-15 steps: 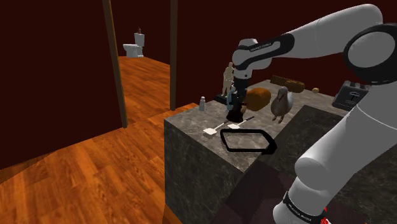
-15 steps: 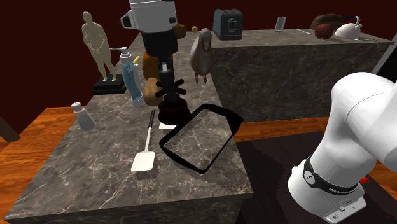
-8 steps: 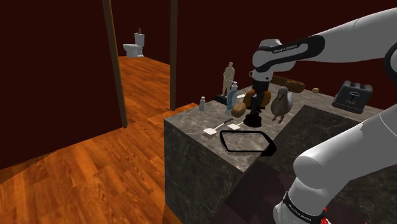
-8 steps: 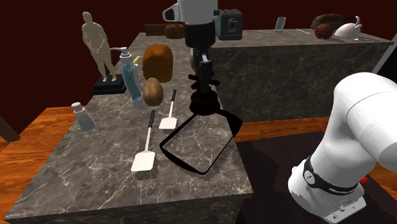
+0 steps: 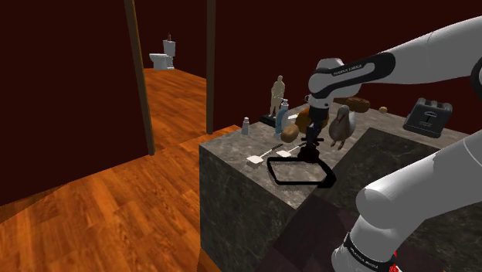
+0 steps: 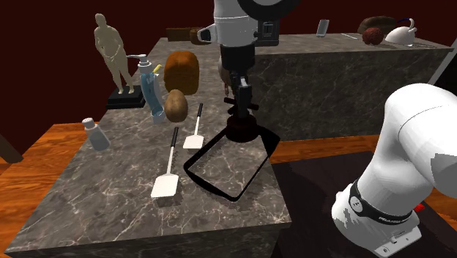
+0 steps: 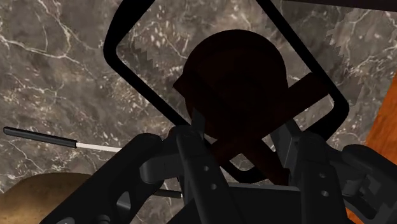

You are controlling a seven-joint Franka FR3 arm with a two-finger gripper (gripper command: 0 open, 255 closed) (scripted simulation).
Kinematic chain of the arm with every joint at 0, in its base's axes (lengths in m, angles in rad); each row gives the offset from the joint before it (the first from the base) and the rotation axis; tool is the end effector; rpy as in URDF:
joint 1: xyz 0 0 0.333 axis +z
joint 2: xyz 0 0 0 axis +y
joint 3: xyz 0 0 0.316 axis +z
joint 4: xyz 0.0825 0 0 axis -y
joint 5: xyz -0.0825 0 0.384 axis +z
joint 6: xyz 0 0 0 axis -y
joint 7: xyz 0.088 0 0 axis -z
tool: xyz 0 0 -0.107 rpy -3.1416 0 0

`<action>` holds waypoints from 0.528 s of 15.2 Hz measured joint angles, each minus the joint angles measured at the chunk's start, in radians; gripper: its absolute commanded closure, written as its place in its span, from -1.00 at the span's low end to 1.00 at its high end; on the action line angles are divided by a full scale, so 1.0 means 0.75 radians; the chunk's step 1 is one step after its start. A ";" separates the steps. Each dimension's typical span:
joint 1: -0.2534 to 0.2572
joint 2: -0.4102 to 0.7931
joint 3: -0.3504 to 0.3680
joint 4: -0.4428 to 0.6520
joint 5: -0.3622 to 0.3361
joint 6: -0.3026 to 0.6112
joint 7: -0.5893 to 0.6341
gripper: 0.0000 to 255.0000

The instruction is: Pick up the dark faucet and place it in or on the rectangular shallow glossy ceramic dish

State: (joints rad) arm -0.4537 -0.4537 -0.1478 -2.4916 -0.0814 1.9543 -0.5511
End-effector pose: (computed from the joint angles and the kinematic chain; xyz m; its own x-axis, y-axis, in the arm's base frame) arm 0.3222 -0.2288 0.4379 0.9969 0.0025 -0.0781 -0.0006 -0.9993 -0.0386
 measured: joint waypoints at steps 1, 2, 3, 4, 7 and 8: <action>0.001 0.004 0.000 -0.016 0.000 0.020 0.002 1.00; 0.000 0.016 -0.003 -0.027 -0.001 0.043 0.000 1.00; 0.000 0.022 -0.004 -0.041 -0.002 0.063 0.000 1.00; -0.001 0.031 -0.006 -0.053 -0.002 0.083 -0.001 1.00; -0.002 0.051 -0.011 -0.087 -0.004 0.138 -0.004 1.00; -0.001 0.064 -0.012 -0.097 -0.004 0.160 -0.003 1.00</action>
State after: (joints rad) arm -0.4548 -0.4058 -0.1568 -2.5642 -0.0841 2.0746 -0.5534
